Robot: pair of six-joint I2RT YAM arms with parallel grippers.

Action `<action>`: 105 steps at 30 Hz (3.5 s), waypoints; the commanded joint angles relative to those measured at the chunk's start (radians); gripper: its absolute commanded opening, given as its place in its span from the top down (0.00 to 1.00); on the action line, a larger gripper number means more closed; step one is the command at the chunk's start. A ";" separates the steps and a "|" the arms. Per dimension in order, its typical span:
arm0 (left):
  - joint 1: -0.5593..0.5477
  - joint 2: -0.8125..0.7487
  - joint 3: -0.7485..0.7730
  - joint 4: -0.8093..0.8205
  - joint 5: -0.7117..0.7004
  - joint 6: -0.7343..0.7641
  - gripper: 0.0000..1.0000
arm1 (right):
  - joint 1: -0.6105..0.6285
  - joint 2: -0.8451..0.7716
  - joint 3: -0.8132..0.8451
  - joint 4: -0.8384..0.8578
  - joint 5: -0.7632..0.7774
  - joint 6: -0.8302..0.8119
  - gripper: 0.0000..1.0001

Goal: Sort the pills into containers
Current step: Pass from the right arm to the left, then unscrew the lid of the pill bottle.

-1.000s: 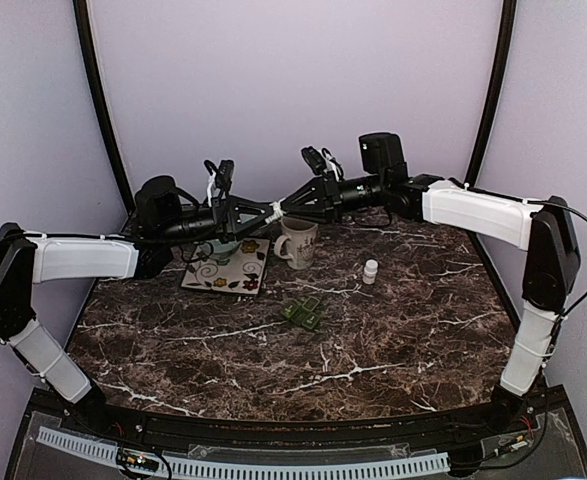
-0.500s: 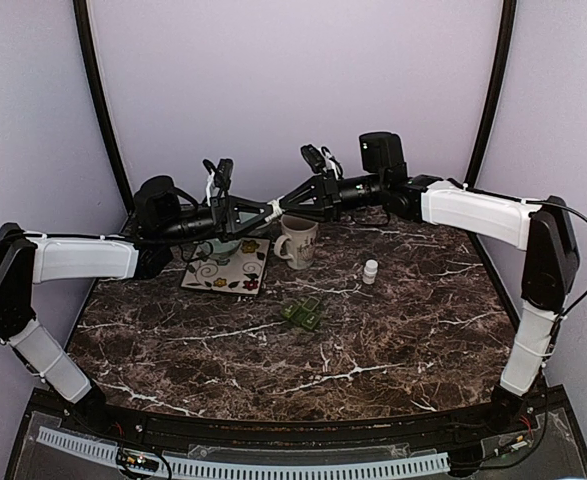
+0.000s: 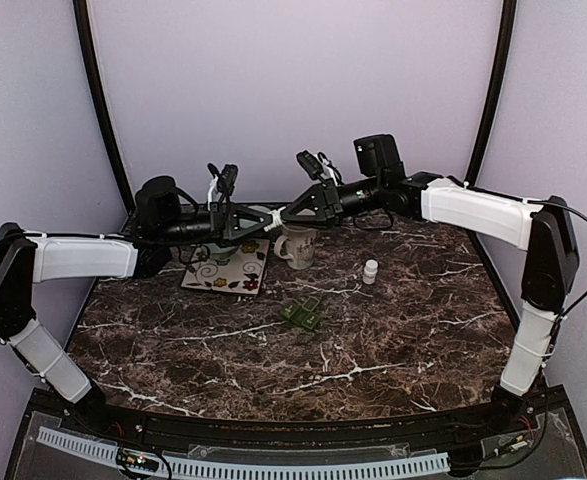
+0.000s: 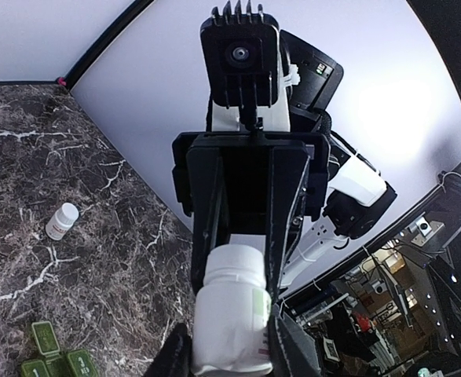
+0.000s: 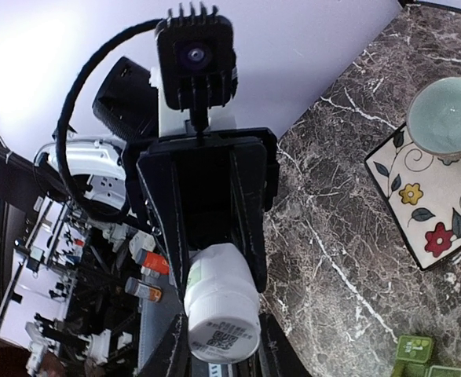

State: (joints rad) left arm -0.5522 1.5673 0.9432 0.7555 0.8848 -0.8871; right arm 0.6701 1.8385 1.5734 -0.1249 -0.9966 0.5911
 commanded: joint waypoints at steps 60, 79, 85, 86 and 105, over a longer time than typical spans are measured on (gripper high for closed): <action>0.074 0.136 0.193 0.238 0.398 -0.299 1.00 | 0.171 -0.468 -0.274 0.064 1.003 -0.386 0.00; 0.072 -0.033 0.267 -0.457 0.154 0.340 1.00 | -0.041 -0.253 -0.061 -0.051 0.424 0.153 0.48; 0.066 -0.081 0.283 -0.577 0.012 0.527 1.00 | -0.061 -0.186 -0.028 -0.058 0.253 0.278 0.52; 0.063 -0.082 0.290 -0.602 -0.010 0.558 1.00 | -0.061 -0.176 -0.024 -0.052 0.229 0.301 0.53; 0.015 -0.034 0.355 -0.716 -0.019 0.723 1.00 | -0.026 -0.106 -0.018 -0.024 0.139 0.397 0.52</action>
State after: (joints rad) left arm -0.5308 1.5288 1.2621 0.0566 0.8478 -0.1989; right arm 0.6247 1.7123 1.5253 -0.2020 -0.8246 0.9653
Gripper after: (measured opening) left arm 0.295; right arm 0.470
